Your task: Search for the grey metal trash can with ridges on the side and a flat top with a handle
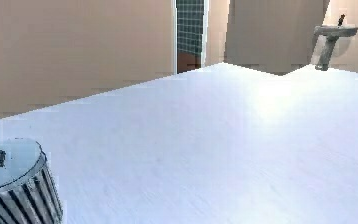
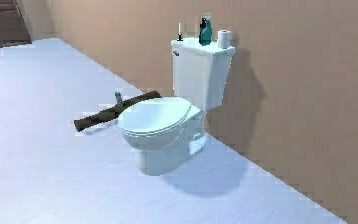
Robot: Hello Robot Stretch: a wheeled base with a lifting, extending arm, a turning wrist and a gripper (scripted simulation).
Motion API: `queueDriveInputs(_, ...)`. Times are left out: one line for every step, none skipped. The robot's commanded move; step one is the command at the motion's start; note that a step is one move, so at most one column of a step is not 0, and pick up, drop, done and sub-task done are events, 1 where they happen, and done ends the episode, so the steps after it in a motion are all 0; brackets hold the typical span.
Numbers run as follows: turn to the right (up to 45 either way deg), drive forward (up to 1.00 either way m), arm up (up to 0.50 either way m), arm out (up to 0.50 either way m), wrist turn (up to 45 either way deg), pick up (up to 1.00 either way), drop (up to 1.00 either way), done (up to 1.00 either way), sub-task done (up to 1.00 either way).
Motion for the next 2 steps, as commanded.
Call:
queueDriveInputs(-36.0,0.0,0.0,0.0,0.0,0.0,0.0,0.0,0.0)
queueDriveInputs(0.0,0.35,0.0,0.0,0.0,0.0,0.0,0.0,0.0)
